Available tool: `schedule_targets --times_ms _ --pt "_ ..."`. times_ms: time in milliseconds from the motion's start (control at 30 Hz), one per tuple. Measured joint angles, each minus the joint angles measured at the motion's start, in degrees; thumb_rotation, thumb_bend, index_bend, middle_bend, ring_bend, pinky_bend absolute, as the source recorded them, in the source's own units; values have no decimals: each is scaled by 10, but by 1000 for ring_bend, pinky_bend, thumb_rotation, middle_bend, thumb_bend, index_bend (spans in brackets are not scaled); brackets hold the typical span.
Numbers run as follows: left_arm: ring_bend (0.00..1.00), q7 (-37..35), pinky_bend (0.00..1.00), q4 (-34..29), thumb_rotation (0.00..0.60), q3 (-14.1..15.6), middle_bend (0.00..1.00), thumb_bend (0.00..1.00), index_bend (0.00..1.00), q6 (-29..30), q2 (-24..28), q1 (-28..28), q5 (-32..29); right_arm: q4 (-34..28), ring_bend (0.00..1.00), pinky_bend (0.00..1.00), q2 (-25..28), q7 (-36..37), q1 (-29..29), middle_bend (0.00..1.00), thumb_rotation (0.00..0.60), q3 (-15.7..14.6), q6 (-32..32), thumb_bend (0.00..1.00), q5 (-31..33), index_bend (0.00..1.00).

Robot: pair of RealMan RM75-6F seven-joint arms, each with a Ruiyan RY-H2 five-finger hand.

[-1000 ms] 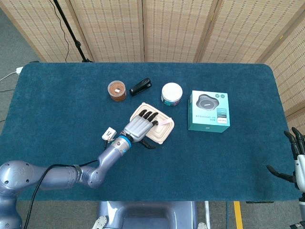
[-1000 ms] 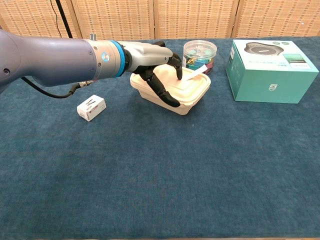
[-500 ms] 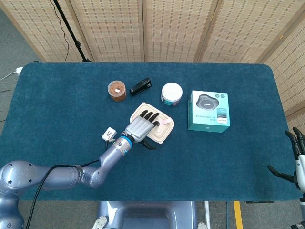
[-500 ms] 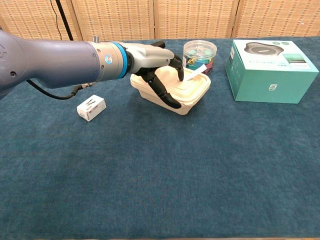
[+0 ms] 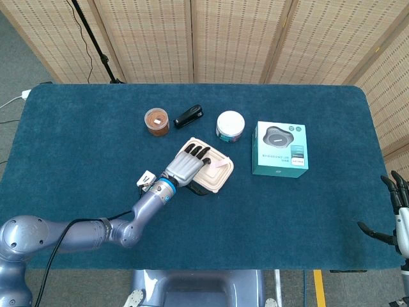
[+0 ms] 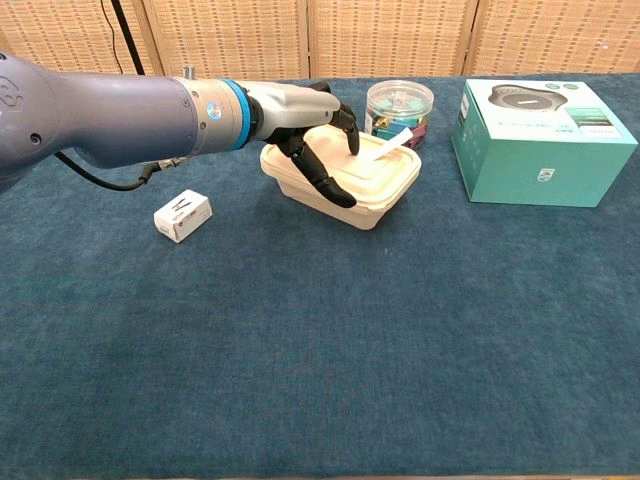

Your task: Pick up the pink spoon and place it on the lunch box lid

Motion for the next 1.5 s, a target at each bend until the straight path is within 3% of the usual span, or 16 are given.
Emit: schedule_targets --times_ms 1000,1100,1300,1400,1500 --pt "0 10 0 -47 285 -2 0 0 248 22 22 -2 4 -3 0 0 4 6 -2 0 600 0 2 0 -2 86" --pt "0 6 0 -53 283 -3 0 0 216 25 32 3 5 -3 0 0 3 5 -2 0 600 0 2 0 -3 85" --pt "0 -20 0 -67 275 -6 0 0 3 31 56 20 24 -1 0 0 2 2 -1 0 600 -1 3 0 -6 37" --pt "0 -38 0 -82 282 -6 0 0 0 41 76 37 49 3 0 0 1 -5 -1 0 600 -2 6 0 -10 2" --pt "0 -58 0 -105 335 -2 0 0 0 64 104 63 87 9 0 0 -4 -17 -1 0 600 -2 11 0 -16 0"
